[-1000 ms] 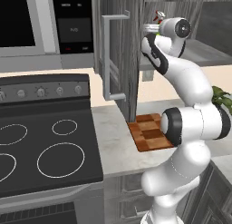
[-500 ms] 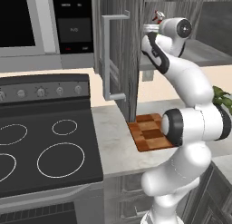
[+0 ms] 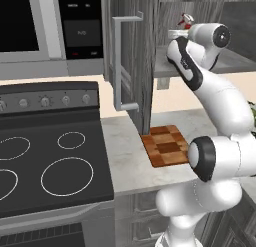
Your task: Grab the spray bottle from the cabinet, then place it next to the cutting board for sanitizing. Then grab the dish brush from the countertop next to the sink and place it next to the cutting board.
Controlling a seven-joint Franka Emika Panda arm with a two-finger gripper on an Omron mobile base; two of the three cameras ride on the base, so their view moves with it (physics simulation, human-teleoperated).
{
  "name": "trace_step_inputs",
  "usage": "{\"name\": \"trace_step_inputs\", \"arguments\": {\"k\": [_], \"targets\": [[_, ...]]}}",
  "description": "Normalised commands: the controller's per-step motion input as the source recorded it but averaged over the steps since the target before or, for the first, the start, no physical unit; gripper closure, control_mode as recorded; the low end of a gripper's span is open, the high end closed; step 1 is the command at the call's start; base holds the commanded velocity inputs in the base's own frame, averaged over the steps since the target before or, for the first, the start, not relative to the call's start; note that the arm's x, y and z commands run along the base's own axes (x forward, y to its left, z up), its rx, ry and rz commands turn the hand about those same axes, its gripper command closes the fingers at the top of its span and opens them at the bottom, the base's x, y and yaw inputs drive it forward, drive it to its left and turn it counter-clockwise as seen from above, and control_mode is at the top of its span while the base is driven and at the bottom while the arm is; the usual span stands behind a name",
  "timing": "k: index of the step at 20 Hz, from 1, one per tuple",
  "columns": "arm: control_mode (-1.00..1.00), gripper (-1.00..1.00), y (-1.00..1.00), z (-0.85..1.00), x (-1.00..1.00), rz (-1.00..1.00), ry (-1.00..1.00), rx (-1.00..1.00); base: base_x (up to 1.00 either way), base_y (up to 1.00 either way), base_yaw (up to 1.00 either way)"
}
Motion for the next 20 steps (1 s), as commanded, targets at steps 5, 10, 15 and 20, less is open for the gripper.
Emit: {"name": "trace_step_inputs", "arguments": {"k": [5, 10, 15, 20], "targets": [[-1.0, 1.0, -0.06, 0.0, -1.0, 0.0, -0.12, 0.0, 0.0, 0.0, 0.0], [-1.0, 1.0, -0.38, 0.16, -1.0, 0.0, 0.19, -0.01, 0.0, 0.0, 0.0], [-1.0, 1.0, -0.48, 0.0, -1.0, 0.0, 0.25, -0.02, 0.0, 0.0, 0.0], [-1.0, 1.0, -0.03, -0.11, -1.0, -0.03, 0.11, -0.08, 0.0, 0.0, 0.0]]}}
